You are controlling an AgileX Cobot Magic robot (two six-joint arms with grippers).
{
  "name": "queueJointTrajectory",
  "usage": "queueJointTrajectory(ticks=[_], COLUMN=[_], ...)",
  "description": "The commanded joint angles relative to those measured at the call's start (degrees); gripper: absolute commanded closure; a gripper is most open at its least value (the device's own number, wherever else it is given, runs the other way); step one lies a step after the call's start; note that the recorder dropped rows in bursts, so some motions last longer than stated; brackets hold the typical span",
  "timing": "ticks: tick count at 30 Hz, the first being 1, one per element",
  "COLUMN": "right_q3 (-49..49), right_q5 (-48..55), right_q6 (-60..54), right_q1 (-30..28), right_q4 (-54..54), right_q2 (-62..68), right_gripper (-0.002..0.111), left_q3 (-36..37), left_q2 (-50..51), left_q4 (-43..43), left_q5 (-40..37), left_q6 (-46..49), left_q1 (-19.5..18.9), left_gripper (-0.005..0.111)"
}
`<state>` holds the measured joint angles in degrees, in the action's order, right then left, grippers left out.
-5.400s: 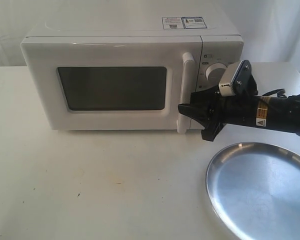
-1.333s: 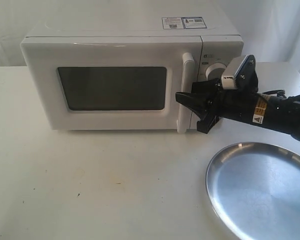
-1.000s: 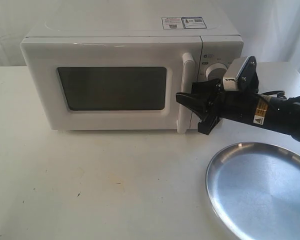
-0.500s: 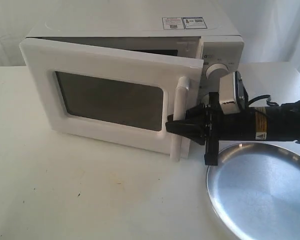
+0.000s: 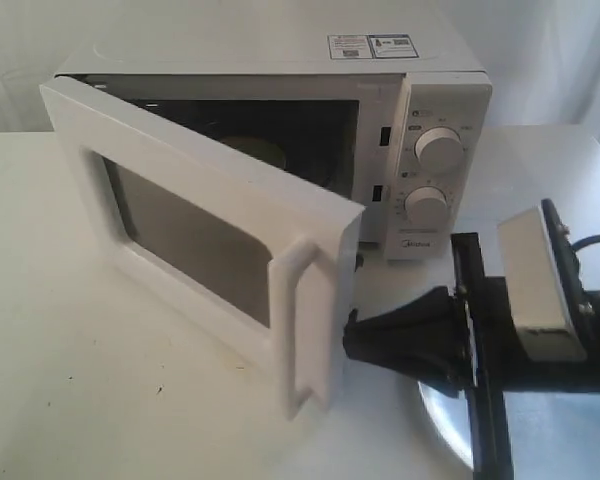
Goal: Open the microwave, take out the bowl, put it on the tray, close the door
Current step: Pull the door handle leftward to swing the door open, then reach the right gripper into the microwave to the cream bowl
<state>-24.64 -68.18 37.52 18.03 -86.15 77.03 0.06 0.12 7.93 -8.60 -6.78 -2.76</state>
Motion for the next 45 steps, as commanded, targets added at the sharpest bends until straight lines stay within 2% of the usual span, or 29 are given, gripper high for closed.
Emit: queueJointTrajectory(ticks=[1, 5, 8, 11, 14, 20, 24, 33, 37, 40, 45], right_q3=[4.9, 7.3, 7.4, 7.3, 5.9, -3.4, -12.7, -33.2, -40.1, -42.2, -44.8], right_q5=[7.5, 12.4, 20.8, 23.7, 18.1, 17.1, 19.2, 45.6, 50.8, 50.8, 51.1], right_q6=[6.2, 10.7, 10.0, 0.0, -6.9, -7.6, -13.3, -21.2, -24.8, -26.5, -27.4], right_q1=[-0.3, -0.3, -0.3, -0.3, -0.2, 3.7, 7.9, 19.0, 21.5, 23.1, 25.8], right_q4=[-0.4, 0.2, 10.7, 26.4, 32.6, 33.0, 35.9, 38.3, 36.7, 31.7, 30.5], right_q2=[-8.6, -14.7, -16.3, -14.1, -9.4, 5.3, 14.1, 26.4, 30.9, 33.3, 35.2], right_gripper=[0.108, 0.108, 0.108, 0.108, 0.108, 0.108, 0.108, 0.108, 0.108, 0.096, 0.056], left_q3=[-0.1, -0.1, -0.1, -0.1, -0.1, -0.1, -0.1, -0.1, -0.1, -0.1, -0.1], left_q2=[-0.1, -0.1, -0.1, -0.1, -0.1, -0.1, -0.1, -0.1, -0.1, -0.1, -0.1], left_q4=[-0.2, -0.2, -0.2, -0.2, -0.2, -0.2, -0.2, -0.2, -0.2, -0.2, -0.2], left_q5=[0.0, 0.0, 0.0, 0.0, 0.0, 0.0, 0.0, 0.0, 0.0, 0.0, 0.0], left_q6=[-0.4, -0.4, -0.4, -0.4, -0.4, -0.4, -0.4, -0.4, -0.4, -0.4, -0.4], left_q1=[0.0, 0.0, 0.0, 0.0, 0.0, 0.0, 0.0, 0.0, 0.0, 0.0, 0.0], left_gripper=[0.107, 0.107, 0.107, 0.107, 0.107, 0.107, 0.107, 0.107, 0.107, 0.107, 0.107])
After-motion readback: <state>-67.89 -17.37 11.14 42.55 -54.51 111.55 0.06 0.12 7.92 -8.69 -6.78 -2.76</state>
